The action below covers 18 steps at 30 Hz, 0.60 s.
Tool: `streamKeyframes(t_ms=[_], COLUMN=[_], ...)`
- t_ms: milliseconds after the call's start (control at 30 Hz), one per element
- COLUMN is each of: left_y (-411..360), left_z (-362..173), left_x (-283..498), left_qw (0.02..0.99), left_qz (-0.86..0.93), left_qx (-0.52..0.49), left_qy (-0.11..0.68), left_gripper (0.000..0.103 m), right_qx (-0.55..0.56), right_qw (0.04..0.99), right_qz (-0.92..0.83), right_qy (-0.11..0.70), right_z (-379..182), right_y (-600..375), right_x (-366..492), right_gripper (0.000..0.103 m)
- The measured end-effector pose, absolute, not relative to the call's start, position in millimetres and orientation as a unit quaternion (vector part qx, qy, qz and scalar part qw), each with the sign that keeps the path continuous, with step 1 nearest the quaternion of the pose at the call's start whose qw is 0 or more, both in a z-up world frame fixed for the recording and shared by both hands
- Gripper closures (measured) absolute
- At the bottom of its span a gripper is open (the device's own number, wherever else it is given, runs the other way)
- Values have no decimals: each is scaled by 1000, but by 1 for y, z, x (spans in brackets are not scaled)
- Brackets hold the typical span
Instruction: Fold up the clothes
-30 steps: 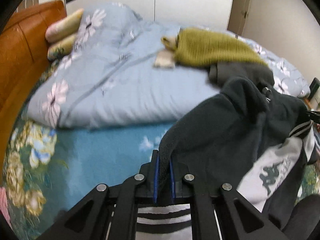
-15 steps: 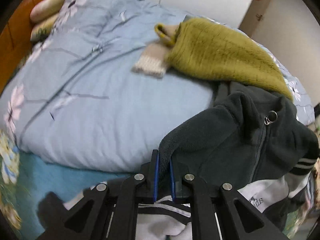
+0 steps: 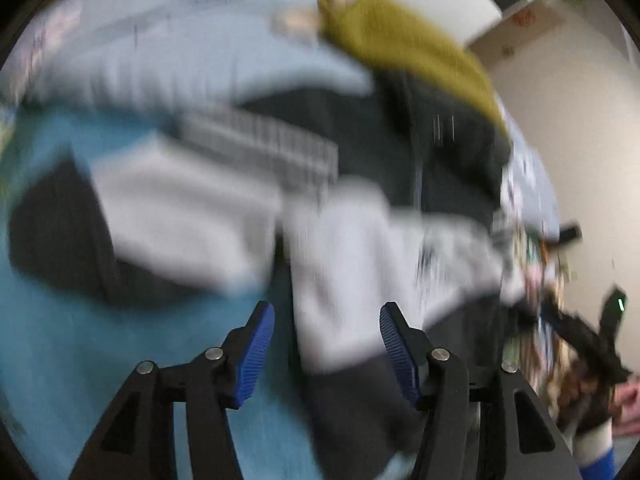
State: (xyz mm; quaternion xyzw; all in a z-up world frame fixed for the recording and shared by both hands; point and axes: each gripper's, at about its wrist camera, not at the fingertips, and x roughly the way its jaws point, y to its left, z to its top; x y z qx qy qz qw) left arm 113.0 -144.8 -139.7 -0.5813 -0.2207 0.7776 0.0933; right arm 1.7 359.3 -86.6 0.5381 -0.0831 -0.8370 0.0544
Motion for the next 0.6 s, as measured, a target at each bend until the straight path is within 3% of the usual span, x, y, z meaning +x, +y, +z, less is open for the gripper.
streamKeyframes(t_ms=[233, 500, 600], left_y=[-107, -62, -45], left_z=[-163, -180, -185], left_x=[155, 175, 182], left_qw=[125, 147, 154], left_qz=[755, 746, 743], left_qx=[-612, -633, -639], left_qy=[-196, -145, -126], left_gripper=[44, 45, 55], right_qx=[637, 692, 697], right_qw=[56, 108, 111], right_qz=[-758, -713, -709], right_qy=[-131, -43, -24], right_z=[-153, -177, -184], right_y=[402, 369, 365], right_x=[48, 39, 35], right_gripper=[41, 39, 39])
